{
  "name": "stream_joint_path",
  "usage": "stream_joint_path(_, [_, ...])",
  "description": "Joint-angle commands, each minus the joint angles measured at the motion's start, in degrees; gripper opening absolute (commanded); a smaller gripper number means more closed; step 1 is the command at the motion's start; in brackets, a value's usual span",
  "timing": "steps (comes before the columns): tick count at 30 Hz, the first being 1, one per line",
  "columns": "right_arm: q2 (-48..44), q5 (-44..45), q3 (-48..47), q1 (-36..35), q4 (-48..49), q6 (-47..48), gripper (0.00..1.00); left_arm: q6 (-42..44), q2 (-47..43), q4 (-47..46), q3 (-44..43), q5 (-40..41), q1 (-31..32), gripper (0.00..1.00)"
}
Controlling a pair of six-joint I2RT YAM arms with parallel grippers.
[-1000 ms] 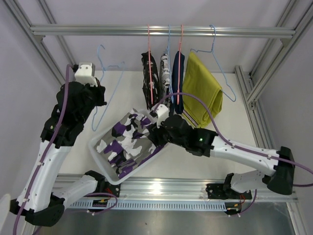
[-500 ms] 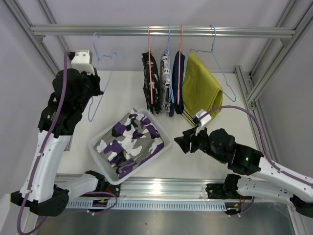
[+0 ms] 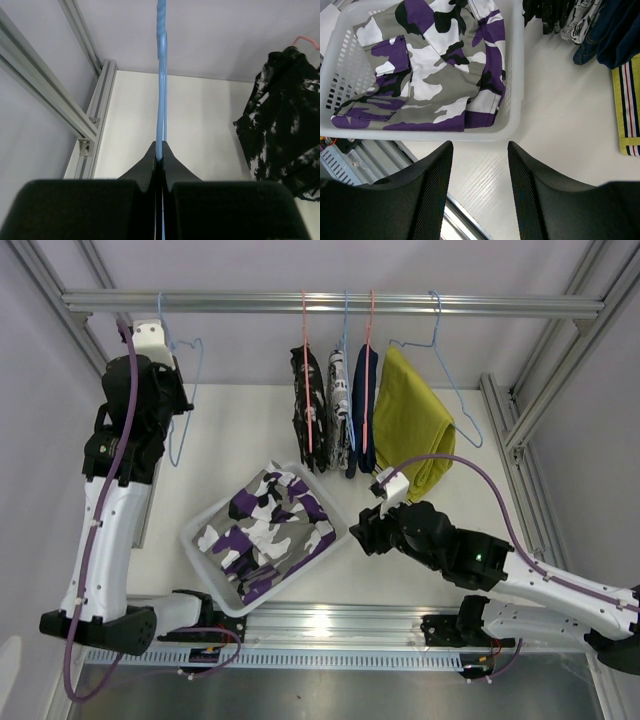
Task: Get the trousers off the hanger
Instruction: Place the hanger at the clothesline.
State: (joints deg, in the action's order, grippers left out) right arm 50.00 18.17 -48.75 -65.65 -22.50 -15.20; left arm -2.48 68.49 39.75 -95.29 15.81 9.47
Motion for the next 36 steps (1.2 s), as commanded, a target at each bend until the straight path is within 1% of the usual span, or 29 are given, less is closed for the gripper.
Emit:
stream_joint_path(1, [0.2,1.1,-0.2,-0.4,0.4,-0.1,0.52,0.8,2.5,-4.5,-3.1,-2.4,-2.3,0.01])
stream_joint_path(5, [0.8,1.5,0.7,-0.3,1.5,0.3,0.52,0.5,5.9,-4.9,-5.0,-3.7,-3.8,0.00])
stream_joint_path(13, [2.3,2.6,0.8,-0.1,1.7,0.5,0.52,-0.4,7.4,-6.8,-5.3,-6.3,-5.9,0.00])
stream_joint_path(17, [2.3,2.7,1.1,0.3,2.4,0.7,0.52,-0.3,8.2,-7.0,-7.6,-6.5,-6.0,0.00])
stream_joint_path(21, [2.6,2.3,1.2,1.0,2.5,0.7,0.52,0.0,10.7,-5.5,-11.9,-6.6,-6.2,0.01])
stream_joint_path(24, [2.6,2.4,1.3,1.0,2.6,0.7,0.52,0.3,12.7,-5.1,-12.6,-6.7,-6.4,0.00])
stream_joint_path(27, [2.6,2.5,1.3,1.2,2.6,0.8,0.52,0.3,13.0,-6.3,-12.7,-6.8,-6.5,0.01])
stream_joint_path(31, [3.1,2.4,1.3,1.7,2.8,0.8,0.52,0.4,13.5,-5.5,-13.4,-7.0,-6.5,0.00])
stream_joint_path(36, [3.5,2.0,1.4,2.1,3.0,0.9,0.52,-0.6,11.7,-5.8,-11.6,-8.6,-6.5,0.00])
